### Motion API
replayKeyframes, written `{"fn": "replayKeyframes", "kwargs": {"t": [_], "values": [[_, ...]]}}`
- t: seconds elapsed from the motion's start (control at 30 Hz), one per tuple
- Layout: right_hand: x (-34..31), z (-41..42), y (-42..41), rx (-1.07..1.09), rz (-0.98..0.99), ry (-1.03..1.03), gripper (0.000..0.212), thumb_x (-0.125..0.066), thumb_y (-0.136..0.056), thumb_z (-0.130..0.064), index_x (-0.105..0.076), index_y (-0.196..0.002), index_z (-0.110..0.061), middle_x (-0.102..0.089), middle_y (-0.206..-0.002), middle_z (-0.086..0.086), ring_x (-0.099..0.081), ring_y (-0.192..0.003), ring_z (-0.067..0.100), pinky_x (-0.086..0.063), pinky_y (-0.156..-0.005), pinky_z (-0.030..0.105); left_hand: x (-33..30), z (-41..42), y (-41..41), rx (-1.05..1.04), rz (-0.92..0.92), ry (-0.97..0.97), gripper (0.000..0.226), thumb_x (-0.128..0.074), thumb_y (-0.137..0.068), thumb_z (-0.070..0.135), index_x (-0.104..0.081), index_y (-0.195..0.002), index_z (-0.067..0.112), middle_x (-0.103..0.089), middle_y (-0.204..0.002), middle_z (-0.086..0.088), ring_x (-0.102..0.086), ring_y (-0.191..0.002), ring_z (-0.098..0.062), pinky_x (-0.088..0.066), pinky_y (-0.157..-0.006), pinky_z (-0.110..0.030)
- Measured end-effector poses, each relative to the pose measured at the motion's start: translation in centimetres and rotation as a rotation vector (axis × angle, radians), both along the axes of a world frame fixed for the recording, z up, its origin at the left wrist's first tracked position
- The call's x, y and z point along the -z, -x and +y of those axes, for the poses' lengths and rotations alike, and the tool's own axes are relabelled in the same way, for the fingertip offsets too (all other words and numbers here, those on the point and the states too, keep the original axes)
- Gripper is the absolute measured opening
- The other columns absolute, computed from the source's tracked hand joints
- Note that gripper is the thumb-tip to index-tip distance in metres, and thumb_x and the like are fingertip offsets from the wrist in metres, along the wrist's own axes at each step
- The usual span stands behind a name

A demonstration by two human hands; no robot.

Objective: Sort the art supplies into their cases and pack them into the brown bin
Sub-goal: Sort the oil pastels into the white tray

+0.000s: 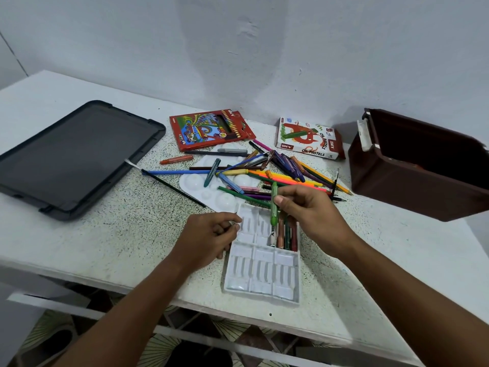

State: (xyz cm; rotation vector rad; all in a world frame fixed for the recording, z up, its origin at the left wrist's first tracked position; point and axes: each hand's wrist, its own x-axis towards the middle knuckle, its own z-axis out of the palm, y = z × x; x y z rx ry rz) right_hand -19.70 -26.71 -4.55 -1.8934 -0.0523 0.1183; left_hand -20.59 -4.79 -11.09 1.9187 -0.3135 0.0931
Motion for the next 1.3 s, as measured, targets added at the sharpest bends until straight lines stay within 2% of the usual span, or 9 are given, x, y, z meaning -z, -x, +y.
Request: {"fn": "replayKeyframes", "kwargs": {"t": [0.13, 0.23, 0.33, 0.43, 0.57, 0.83, 0.97, 1.17, 1.3], "values": [[0.3, 0.2, 0.3, 0.025, 0.045, 0.001, 0.028, -0.066, -0.088, -0.026, -0.064, -0.114, -0.015, -0.068, -0.071, 0.001, -0.063, -0.067, 0.020, -0.049, -0.063, 0.037, 0.0, 0.0, 0.0, 0.003, -0.007, 0.000, 0.011, -0.070, -0.083, 0.004, -0.075, -0.090, 0.011, -0.061, -0.050, 0.002, -0.052, -0.032, -0.010, -0.043, -0.039, -0.017], [0.3, 0.3, 0.5, 0.058, 0.043, 0.134, 0.029, -0.067, -0.088, -0.031, -0.062, -0.115, -0.023, -0.069, -0.074, 0.005, -0.062, -0.065, 0.018, -0.048, -0.064, 0.038, 0.1, 0.0, 0.0, -0.010, 0.022, 0.025, 0.012, -0.070, -0.083, 0.004, -0.074, -0.089, 0.014, -0.061, -0.050, 0.000, -0.051, -0.032, -0.013, -0.042, -0.039, -0.017], [0.3, 0.5, 1.1, 0.050, 0.010, 0.401, 0.024, -0.065, -0.090, -0.034, -0.059, -0.112, -0.029, -0.070, -0.075, -0.004, -0.062, -0.062, 0.011, -0.046, -0.053, 0.022, 0.2, 0.0, 0.1, -0.016, 0.036, 0.031, 0.013, -0.070, -0.083, 0.005, -0.074, -0.088, 0.015, -0.061, -0.050, 0.002, -0.051, -0.032, -0.014, -0.043, -0.039, -0.018], [0.7, 1.3, 1.8, 0.011, -0.028, 0.593, 0.026, -0.064, -0.091, -0.033, -0.057, -0.115, -0.027, -0.070, -0.084, -0.008, -0.062, -0.070, 0.002, -0.044, -0.054, 0.012, 0.2, 0.0, 0.0, -0.016, 0.030, 0.023, 0.013, -0.070, -0.083, 0.005, -0.074, -0.088, 0.015, -0.061, -0.050, 0.002, -0.052, -0.032, -0.015, -0.043, -0.040, -0.018], [1.3, 2.2, 2.3, 0.019, -0.118, 0.736, 0.033, -0.063, -0.091, -0.038, -0.059, -0.120, -0.025, -0.071, -0.095, 0.000, -0.063, -0.082, 0.015, -0.047, -0.067, 0.025, 0.2, -0.1, 0.0, -0.018, 0.007, 0.002, 0.013, -0.070, -0.083, 0.005, -0.074, -0.089, 0.015, -0.062, -0.050, 0.001, -0.052, -0.032, -0.014, -0.044, -0.040, -0.017], [1.1, 1.9, 2.8, -0.137, -0.226, 0.832, 0.034, -0.063, -0.088, -0.042, -0.064, -0.115, -0.020, -0.060, -0.109, -0.004, -0.052, -0.097, 0.014, -0.042, -0.077, 0.026, 0.4, -0.1, 0.0, -0.031, 0.010, 0.002, 0.014, -0.071, -0.082, 0.004, -0.074, -0.089, 0.016, -0.061, -0.050, -0.001, -0.052, -0.033, -0.015, -0.044, -0.039, -0.018], [1.6, 2.1, 2.7, -0.120, -0.282, 0.850, 0.037, -0.061, -0.091, -0.040, -0.065, -0.119, -0.016, -0.060, -0.117, -0.002, -0.051, -0.107, 0.017, -0.039, -0.084, 0.026, 0.3, -0.2, 0.0, -0.043, 0.018, 0.009, 0.014, -0.071, -0.082, 0.004, -0.075, -0.089, 0.015, -0.061, -0.051, -0.001, -0.052, -0.033, -0.016, -0.044, -0.039, -0.020], [0.8, 1.6, 2.6, -0.212, -0.207, 0.816, 0.054, -0.065, -0.084, -0.049, -0.059, -0.128, -0.018, -0.054, -0.130, -0.006, -0.046, -0.120, 0.015, -0.038, -0.098, 0.028, 0.2, -0.2, 0.1, -0.048, 0.010, -0.001, 0.014, -0.071, -0.082, 0.003, -0.074, -0.088, 0.016, -0.061, -0.049, 0.003, -0.052, -0.032, -0.013, -0.044, -0.038, -0.020], [1.5, 1.3, 2.6, -0.198, -0.260, 0.848, 0.050, -0.068, -0.084, -0.043, -0.061, -0.127, -0.017, -0.056, -0.129, -0.004, -0.045, -0.119, 0.017, -0.035, -0.096, 0.026, 0.2, -0.3, 0.0, -0.048, 0.010, -0.005, 0.013, -0.071, -0.082, 0.003, -0.075, -0.088, 0.014, -0.060, -0.049, 0.006, -0.051, -0.032, -0.007, -0.044, -0.039, -0.020]]}}
